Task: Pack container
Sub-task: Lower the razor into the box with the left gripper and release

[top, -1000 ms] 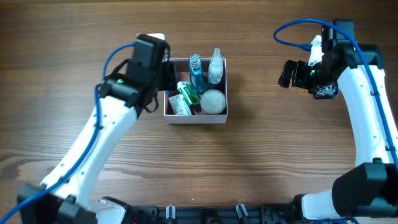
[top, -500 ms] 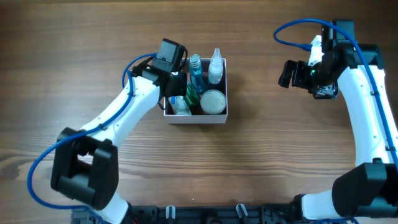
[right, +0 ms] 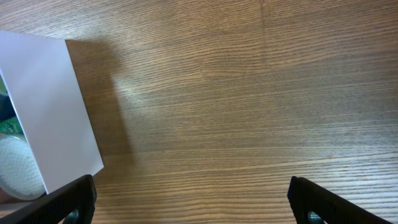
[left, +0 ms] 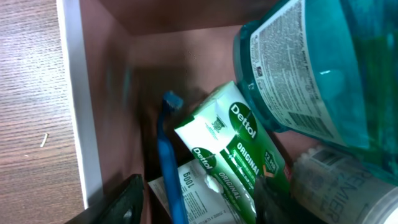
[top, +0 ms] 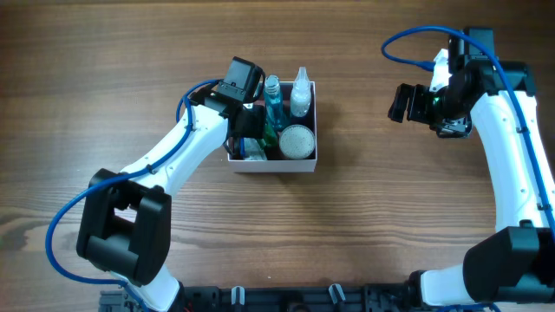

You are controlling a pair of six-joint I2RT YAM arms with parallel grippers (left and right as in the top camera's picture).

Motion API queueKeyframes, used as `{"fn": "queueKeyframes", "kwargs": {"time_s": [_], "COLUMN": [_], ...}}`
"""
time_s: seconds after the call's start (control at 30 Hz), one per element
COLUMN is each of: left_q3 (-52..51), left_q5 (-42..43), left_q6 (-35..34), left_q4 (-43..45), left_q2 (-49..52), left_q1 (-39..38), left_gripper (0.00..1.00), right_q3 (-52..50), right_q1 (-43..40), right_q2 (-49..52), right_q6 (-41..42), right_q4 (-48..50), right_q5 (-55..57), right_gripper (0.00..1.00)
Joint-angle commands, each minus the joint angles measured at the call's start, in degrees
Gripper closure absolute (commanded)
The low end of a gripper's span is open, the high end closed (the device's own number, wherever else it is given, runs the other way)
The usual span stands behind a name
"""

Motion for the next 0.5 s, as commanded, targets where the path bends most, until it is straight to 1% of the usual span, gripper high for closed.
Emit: {"fn": "queueKeyframes", "kwargs": {"time_s": [0.0, 0.2, 0.33, 0.43, 0.47], "left_q3": [0.04, 0.04, 0.07, 0.04, 0.04], "left_q5": [-0.66, -1.25, -5.16, -10.01, -11.06], "left_q6": [0.48, 0.52, 2.05, 1.99, 1.97], "left_q4": [-1.29, -1.11, -0.72, -0.44, -0.2], "left_q2": [-1.16, -4.94, -9.92, -13.88, -15.47], "left_q1": [0.28, 0.28, 0.35, 1.09, 1.88], "left_gripper": [0.41, 0.4, 0.36, 0.29, 0.24], "right_q3": [-0.11, -0.09, 0.44, 1.99, 2.73], "right_q1": [0.04, 0.07, 1.31, 3.48, 4.7], "right_q2": [0.5, 0.5, -0.02, -0.76, -1.18], "right_q6": [-0.74, -0.72, -0.76, -1.53, -2.1], "right_q4": [0.02, 1.25, 4.96, 8.11, 9.7], "right_q5": [-0.7, -0.72, -0.68, -0.63, -0.44], "right_gripper": [0.0, 0.0, 0.01, 0.01, 0.0]}}
